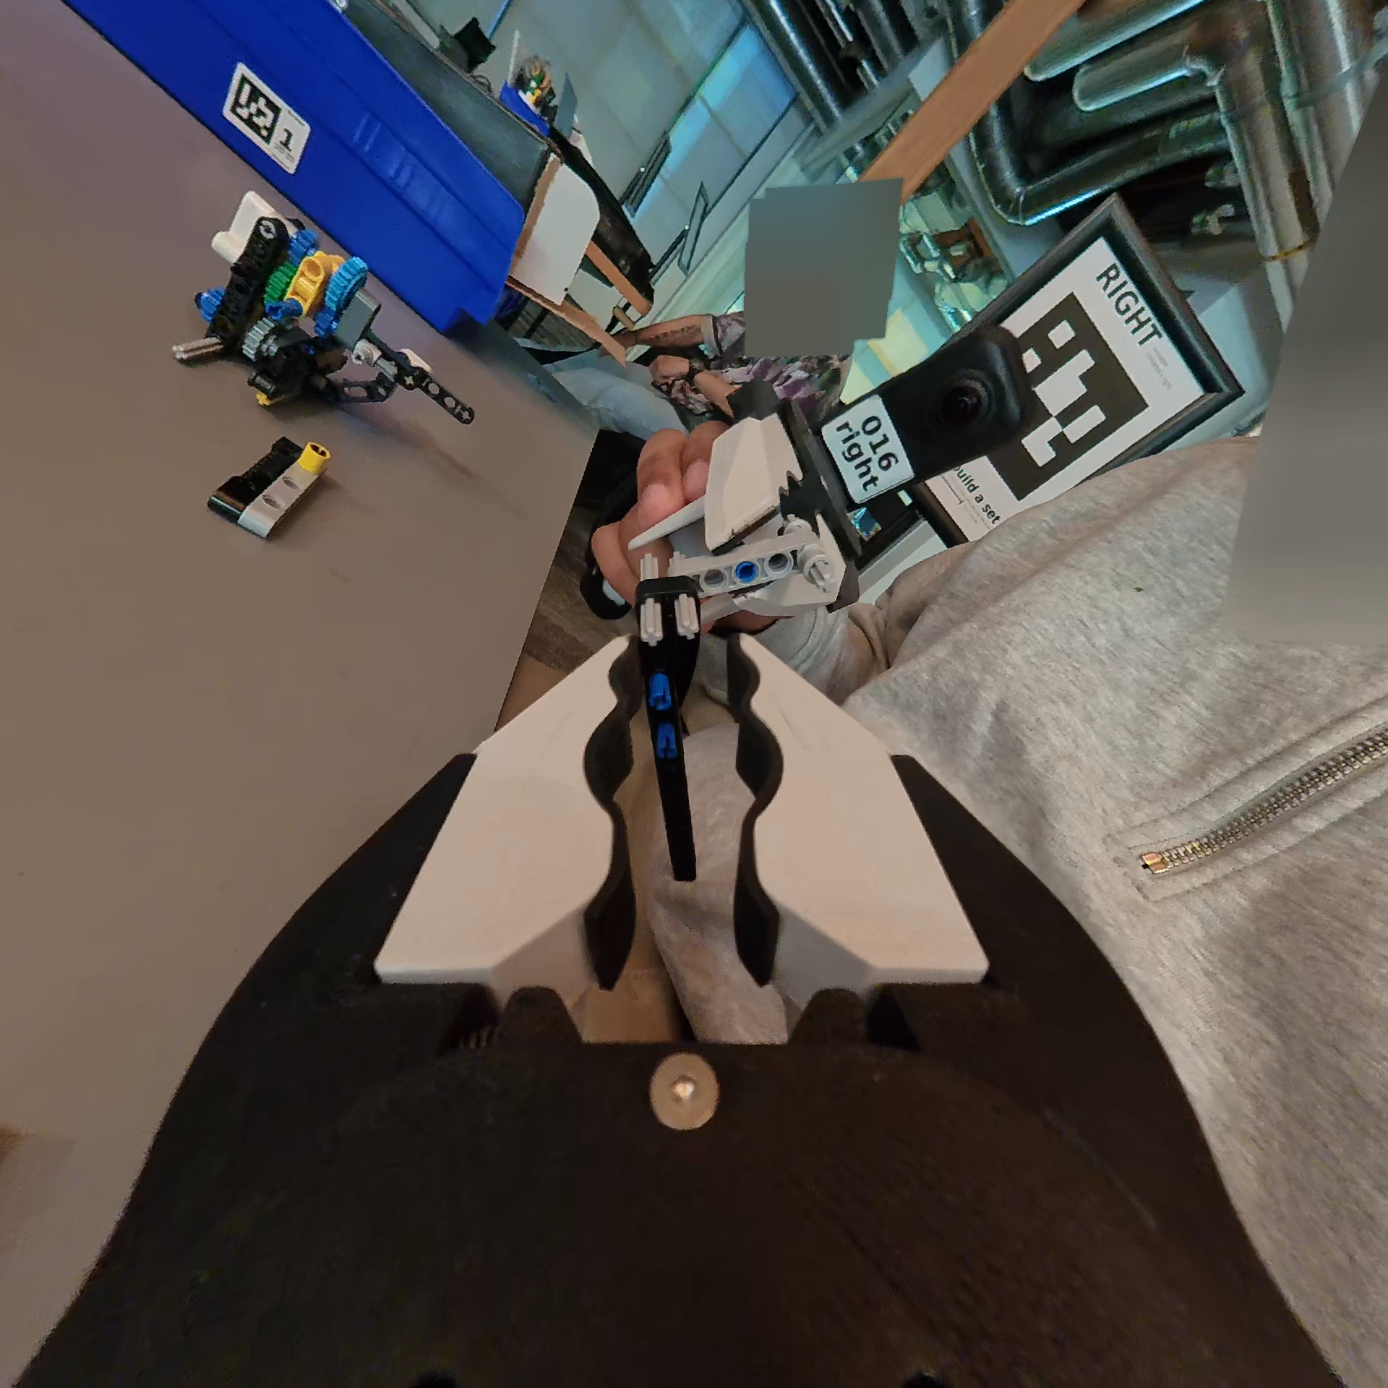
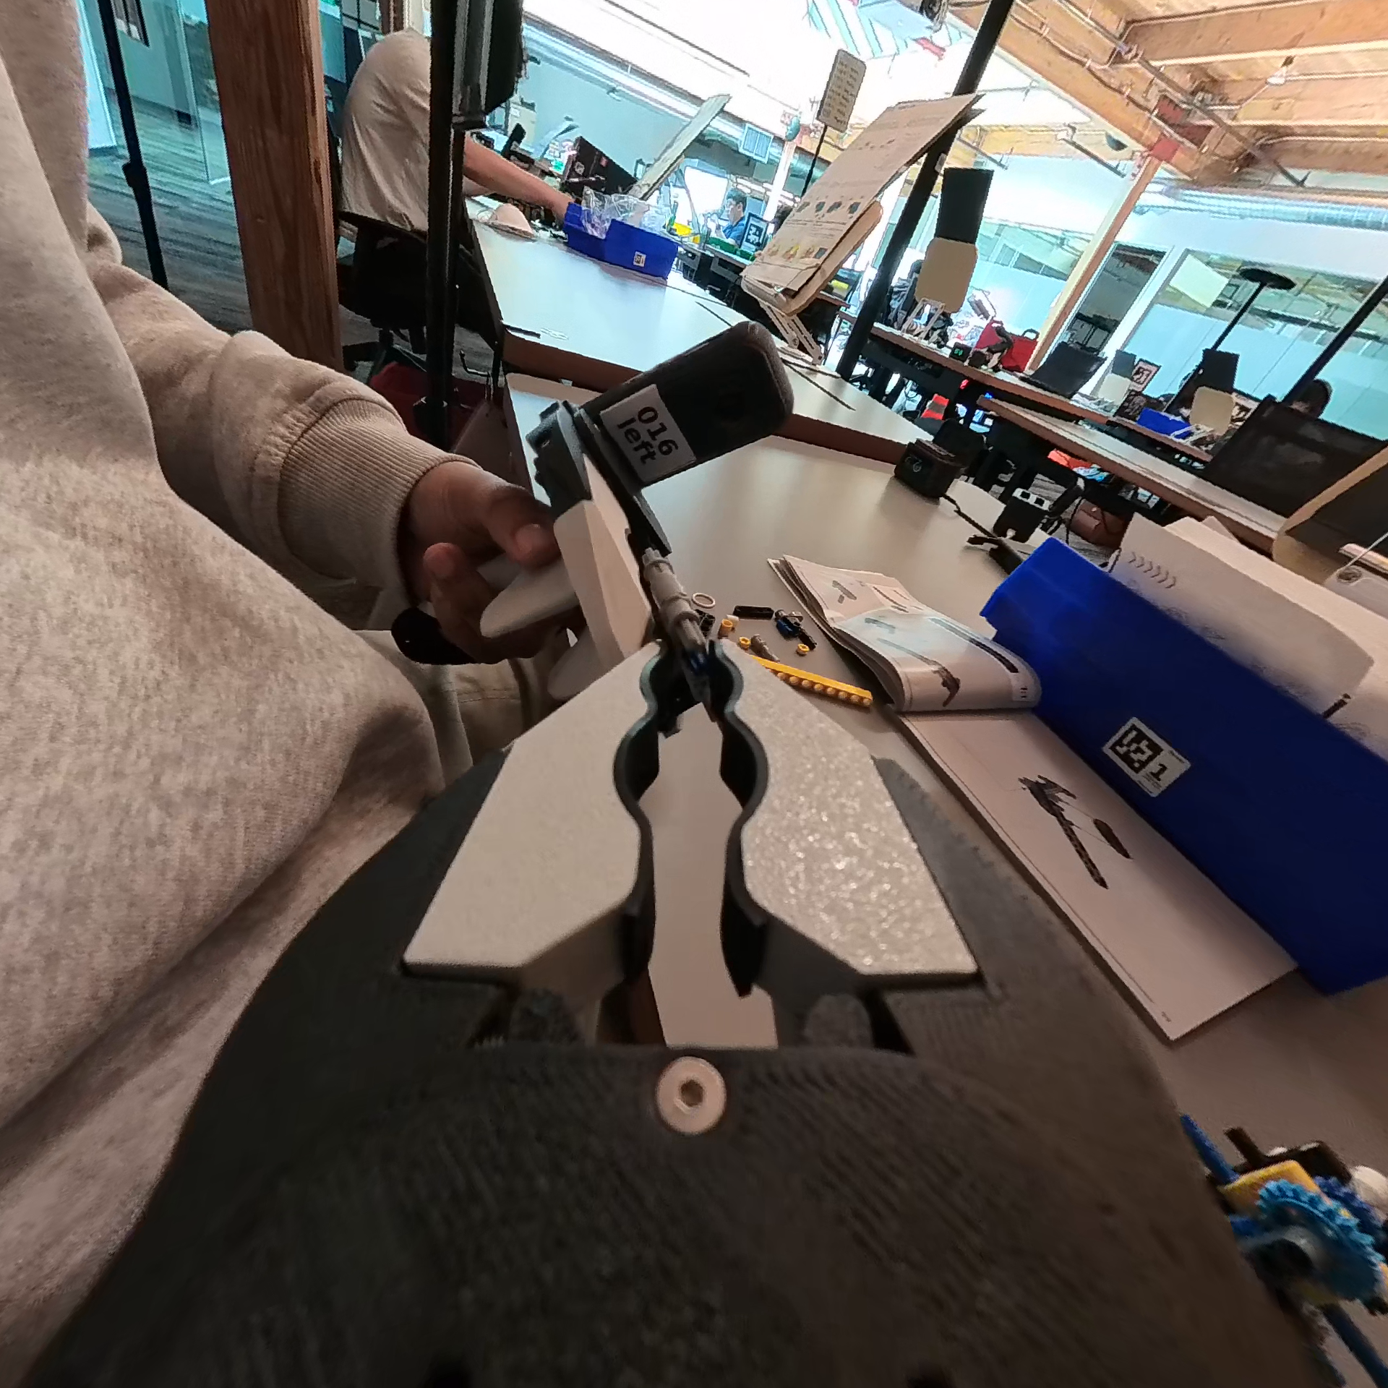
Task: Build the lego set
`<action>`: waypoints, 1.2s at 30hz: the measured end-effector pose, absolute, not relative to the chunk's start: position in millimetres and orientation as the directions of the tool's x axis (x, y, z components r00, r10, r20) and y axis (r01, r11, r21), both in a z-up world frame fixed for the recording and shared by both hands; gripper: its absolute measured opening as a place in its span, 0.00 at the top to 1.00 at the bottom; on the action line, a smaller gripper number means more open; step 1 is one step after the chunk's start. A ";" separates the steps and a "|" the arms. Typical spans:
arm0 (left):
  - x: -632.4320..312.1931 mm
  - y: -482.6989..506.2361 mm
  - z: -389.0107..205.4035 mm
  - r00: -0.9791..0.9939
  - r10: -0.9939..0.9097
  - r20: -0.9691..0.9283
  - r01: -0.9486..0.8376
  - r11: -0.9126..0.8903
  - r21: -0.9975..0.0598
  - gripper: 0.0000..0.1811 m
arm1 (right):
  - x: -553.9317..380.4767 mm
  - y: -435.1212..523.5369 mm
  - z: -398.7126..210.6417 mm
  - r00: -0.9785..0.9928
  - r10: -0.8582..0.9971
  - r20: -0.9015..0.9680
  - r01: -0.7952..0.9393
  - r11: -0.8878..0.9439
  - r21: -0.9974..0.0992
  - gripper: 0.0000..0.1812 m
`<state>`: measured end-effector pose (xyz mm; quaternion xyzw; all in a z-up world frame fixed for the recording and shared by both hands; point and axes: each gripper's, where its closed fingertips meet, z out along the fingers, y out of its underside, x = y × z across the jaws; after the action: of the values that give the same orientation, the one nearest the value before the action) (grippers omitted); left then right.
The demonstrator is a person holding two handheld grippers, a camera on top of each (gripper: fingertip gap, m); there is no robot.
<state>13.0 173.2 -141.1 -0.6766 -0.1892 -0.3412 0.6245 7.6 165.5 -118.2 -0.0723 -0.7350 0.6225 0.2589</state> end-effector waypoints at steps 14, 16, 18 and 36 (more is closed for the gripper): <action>9.2 171.1 -133.8 0.711 -0.180 0.680 0.674 -0.104 -0.732 0.93 | 15.0 161.7 -116.1 -0.868 0.399 0.297 -0.237 0.192 -0.952 0.96; 8.5 171.0 -133.6 0.715 -0.176 0.676 0.671 -0.100 -0.735 0.93 | 15.4 161.0 -116.9 -0.869 0.396 0.298 -0.238 0.194 -0.952 0.96; 8.1 171.1 -134.2 0.718 -0.172 0.675 0.668 -0.102 -0.737 0.94 | 15.3 161.0 -116.9 -0.869 0.395 0.298 -0.239 0.193 -0.952 0.96; -24.1 156.2 -119.1 0.710 -0.120 0.694 0.704 0.081 -0.706 0.94 | 1.9 167.3 -119.2 -0.854 0.453 0.254 -0.185 0.192 -0.964 0.87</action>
<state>-24.1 156.2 -119.1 -0.6097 -0.2396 -0.2962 0.6951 1.9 167.3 -119.2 -0.0920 -0.7291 0.6289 0.2538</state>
